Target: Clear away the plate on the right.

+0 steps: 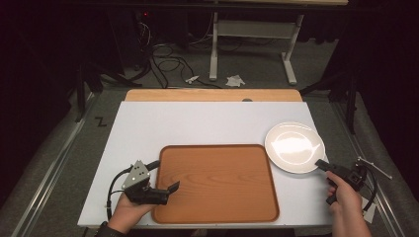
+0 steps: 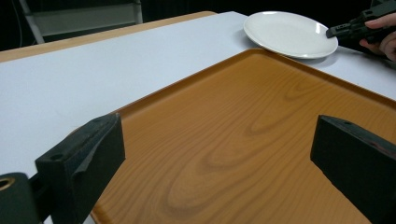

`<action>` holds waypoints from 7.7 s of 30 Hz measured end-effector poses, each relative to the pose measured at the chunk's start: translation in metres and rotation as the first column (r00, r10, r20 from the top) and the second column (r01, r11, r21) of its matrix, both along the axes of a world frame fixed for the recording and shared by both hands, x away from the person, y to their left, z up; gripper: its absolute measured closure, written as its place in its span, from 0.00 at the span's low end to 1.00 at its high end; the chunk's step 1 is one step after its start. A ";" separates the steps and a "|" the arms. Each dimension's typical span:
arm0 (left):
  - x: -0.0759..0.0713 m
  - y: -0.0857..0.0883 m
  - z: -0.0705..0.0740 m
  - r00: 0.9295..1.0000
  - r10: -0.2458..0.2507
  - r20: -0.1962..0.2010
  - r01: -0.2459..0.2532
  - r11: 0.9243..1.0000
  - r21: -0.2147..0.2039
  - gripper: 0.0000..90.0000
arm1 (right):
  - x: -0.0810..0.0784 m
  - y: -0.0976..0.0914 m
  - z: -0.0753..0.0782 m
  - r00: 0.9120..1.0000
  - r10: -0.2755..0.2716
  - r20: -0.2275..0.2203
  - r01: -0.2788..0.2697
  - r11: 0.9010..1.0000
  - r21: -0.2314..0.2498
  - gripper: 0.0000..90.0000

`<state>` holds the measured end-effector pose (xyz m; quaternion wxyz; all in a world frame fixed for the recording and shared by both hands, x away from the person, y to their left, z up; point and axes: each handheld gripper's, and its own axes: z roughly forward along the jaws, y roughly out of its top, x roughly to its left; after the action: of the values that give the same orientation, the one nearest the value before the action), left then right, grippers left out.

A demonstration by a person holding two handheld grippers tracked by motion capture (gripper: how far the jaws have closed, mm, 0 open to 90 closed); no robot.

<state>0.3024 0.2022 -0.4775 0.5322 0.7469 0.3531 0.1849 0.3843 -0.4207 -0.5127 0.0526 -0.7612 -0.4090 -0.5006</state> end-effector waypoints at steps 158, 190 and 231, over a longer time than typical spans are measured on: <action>-0.003 0.005 0.005 1.000 -0.008 0.025 0.009 0.999 -0.039 0.04 | 0.000 0.128 0.014 0.839 0.543 0.034 -0.542 0.839 -0.041 0.99; -0.003 0.005 0.005 1.000 -0.015 0.024 0.015 0.999 -0.036 0.04 | 0.001 0.144 0.013 0.822 0.565 -0.072 -0.564 0.791 -0.238 0.91; 0.002 0.000 0.007 1.000 0.003 0.026 -0.002 0.999 -0.041 0.03 | -0.038 0.137 0.074 0.806 0.547 0.226 -0.290 0.697 -0.656 0.11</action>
<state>0.3045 0.2027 -0.4709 0.5517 0.7331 0.3505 0.1881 0.3459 -0.2841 -0.4386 -0.1578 -0.5010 -0.7114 -0.4669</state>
